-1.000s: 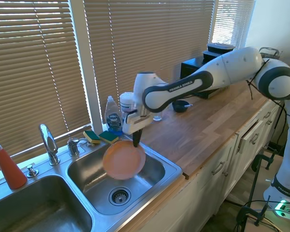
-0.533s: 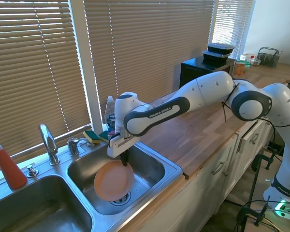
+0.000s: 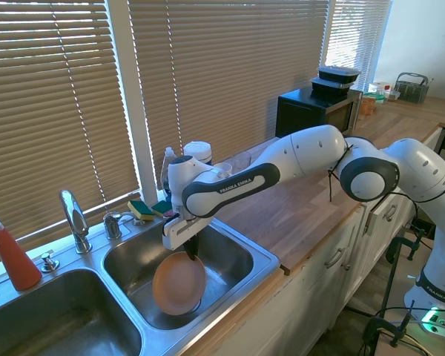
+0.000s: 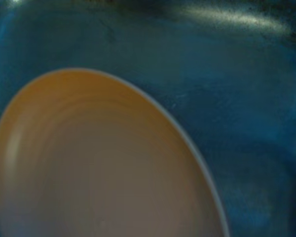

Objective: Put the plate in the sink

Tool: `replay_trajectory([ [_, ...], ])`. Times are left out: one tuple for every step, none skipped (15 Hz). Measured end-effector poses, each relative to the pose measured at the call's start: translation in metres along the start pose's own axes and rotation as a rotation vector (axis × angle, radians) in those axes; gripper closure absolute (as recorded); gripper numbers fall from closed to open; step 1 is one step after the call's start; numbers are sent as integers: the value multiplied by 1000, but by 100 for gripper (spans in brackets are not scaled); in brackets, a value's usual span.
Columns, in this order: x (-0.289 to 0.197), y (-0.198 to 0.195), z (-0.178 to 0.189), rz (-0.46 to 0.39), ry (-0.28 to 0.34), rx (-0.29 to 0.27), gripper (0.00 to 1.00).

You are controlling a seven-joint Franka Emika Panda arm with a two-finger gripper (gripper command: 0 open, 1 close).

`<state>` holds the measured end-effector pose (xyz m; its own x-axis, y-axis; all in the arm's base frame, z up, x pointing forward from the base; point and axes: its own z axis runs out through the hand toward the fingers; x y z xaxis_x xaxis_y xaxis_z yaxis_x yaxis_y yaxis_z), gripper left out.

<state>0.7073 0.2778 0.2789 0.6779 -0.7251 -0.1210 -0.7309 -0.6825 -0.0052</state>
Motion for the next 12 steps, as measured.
replay_trajectory([
  [1, 1, -2, 1, 1, -6, 0],
  [3, 1, -6, 3, 2, -8, 0],
  [5, 0, -12, 5, 7, -4, 0],
  [7, 0, -18, 7, 11, 4, 0],
  [9, 0, -26, 9, 16, 14, 0],
  [11, 0, -34, 11, 21, 24, 0],
  [12, 1, -45, 13, 28, 36, 0],
  [12, 2, -57, 14, 35, 50, 0],
  [10, 3, -71, 12, 42, 64, 0],
  [7, 5, -86, 10, 48, 75, 0],
  [3, 8, -100, 8, 54, 85, 0],
  [-2, 13, -113, 8, 57, 90, 0],
])
